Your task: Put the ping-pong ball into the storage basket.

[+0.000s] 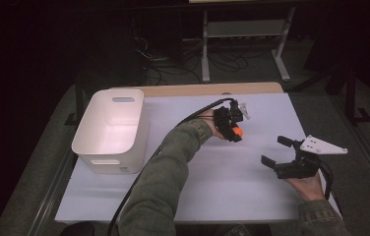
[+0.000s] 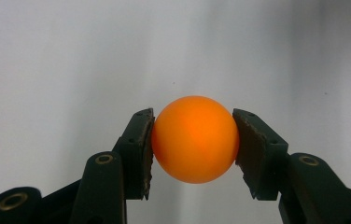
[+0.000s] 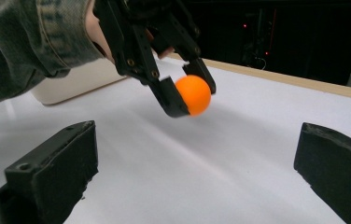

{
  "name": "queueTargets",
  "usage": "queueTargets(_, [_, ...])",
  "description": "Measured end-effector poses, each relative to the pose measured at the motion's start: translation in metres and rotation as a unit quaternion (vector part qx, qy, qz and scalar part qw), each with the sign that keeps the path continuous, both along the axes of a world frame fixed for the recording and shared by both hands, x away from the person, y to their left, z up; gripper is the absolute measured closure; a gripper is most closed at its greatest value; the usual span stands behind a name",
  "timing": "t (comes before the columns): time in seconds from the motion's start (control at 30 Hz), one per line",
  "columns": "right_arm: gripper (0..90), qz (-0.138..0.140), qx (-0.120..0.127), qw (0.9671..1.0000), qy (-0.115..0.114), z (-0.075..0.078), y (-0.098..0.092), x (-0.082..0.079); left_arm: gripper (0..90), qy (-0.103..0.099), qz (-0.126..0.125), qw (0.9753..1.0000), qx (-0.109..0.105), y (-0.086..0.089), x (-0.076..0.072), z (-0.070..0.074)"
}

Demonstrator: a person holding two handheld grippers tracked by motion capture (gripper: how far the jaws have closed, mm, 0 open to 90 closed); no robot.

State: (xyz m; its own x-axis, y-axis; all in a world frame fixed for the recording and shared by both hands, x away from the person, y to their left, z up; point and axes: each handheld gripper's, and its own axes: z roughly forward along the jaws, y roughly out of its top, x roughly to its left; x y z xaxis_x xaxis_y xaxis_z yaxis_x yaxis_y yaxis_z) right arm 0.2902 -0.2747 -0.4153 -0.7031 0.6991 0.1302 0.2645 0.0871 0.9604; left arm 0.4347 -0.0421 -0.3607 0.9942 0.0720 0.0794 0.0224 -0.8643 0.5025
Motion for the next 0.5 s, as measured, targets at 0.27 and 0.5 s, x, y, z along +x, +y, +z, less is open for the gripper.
queueTargets(0.27, [0.0,0.002,0.001,1.0,0.002,0.0,0.0,0.0,50.0,-0.011,0.008,0.9998,-0.012,0.01,-0.004,0.014])
queueTargets(0.5, [0.0,0.005,-0.003,1.0,0.003,0.0,0.004,0.0,50.0,-0.021,0.008,0.9996,-0.018,0.018,-0.01,0.028])
